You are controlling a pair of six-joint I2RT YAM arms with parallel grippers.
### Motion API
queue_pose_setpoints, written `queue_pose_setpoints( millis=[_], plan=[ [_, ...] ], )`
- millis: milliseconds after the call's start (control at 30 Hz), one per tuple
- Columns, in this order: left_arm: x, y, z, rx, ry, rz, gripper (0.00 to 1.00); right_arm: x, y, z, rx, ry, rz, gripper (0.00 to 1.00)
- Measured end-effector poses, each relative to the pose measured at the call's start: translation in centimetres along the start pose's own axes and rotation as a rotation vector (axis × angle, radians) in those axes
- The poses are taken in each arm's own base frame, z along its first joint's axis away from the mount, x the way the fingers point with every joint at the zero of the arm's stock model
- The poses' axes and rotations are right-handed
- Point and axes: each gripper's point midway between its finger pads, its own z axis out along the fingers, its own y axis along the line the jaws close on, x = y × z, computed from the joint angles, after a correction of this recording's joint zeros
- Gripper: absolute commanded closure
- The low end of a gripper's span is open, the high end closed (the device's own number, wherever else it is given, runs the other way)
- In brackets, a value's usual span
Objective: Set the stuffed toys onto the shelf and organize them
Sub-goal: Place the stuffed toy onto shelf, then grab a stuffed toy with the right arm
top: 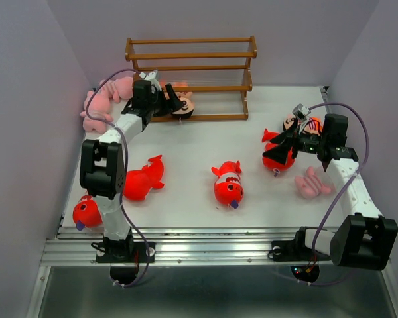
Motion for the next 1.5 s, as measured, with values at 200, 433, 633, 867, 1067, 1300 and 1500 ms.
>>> queue_pose_setpoints(
  millis=[200,433,633,867,1067,1300,1500],
  plan=[
    [1.7,0.2,-3.3,-0.027,0.035,0.034,0.16,0.0,0.0,0.0,0.000,0.000,-0.007,0.00],
    [-1.5,-3.7,-11.8,0.009,-0.101,0.162,0.16,0.4,-0.6,0.0,0.026,0.009,-0.021,0.00],
    [-2.4,-7.2,-20.4,0.079,-0.302,0.283,0.11,1.2,-1.9,-0.2,0.094,0.034,-0.038,0.00],
    [1.5,-5.6,-23.8,0.054,-0.353,0.355,0.11,1.7,-5.5,-2.0,0.257,0.051,-0.045,0.00],
    [3.3,-3.5,-24.2,-0.031,-0.311,0.354,0.11,3.3,-10.9,-5.3,0.492,0.060,0.109,0.00],
    [2.8,-3.7,-24.9,-0.039,-0.342,0.360,0.11,3.2,-15.8,-8.7,0.836,-0.024,0.259,0.00],
    [2.9,-3.6,-25.0,-0.045,-0.339,0.358,0.11,2.5,-20.0,-10.9,1.061,-0.150,0.378,0.00]
  ],
)
